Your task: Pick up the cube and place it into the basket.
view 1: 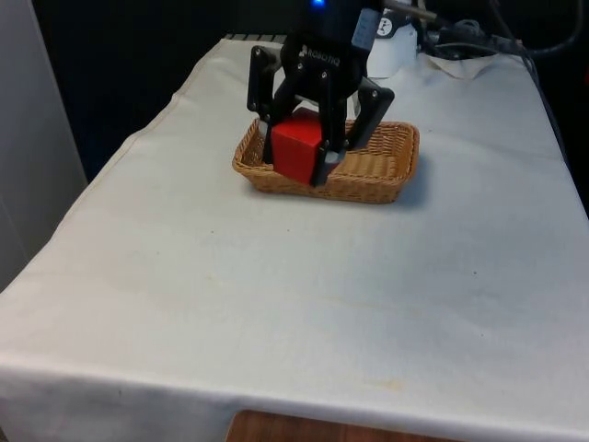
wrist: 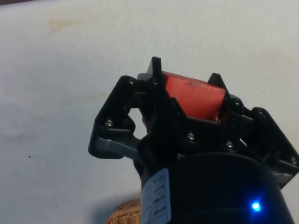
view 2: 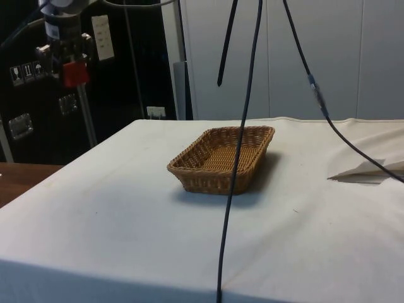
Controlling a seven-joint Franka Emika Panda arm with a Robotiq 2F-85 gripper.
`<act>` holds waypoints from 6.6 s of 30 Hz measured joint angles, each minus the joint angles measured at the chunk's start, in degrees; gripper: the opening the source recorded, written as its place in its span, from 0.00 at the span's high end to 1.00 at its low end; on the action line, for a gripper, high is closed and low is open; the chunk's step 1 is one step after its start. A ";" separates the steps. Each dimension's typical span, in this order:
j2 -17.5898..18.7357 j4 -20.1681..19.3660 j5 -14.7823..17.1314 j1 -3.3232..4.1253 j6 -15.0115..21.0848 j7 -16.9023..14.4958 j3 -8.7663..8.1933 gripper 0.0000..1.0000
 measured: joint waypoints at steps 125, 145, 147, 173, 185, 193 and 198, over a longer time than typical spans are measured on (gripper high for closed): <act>-0.63 -4.81 -1.38 -0.46 -1.78 -17.07 4.70 0.97; -1.83 -4.81 -1.49 -0.40 -1.20 -16.04 5.33 0.97; -2.29 -4.81 -1.49 -0.34 -1.72 -16.04 5.33 0.97; -6.19 -4.87 -2.06 0.11 -4.93 -16.50 5.56 0.97; -7.51 -4.87 -2.06 0.11 -6.82 -16.84 5.90 0.97; -8.25 -4.98 -2.06 0.11 -7.96 -16.90 6.02 0.97; -8.25 -5.21 -2.06 0.11 -7.96 -16.67 6.13 0.97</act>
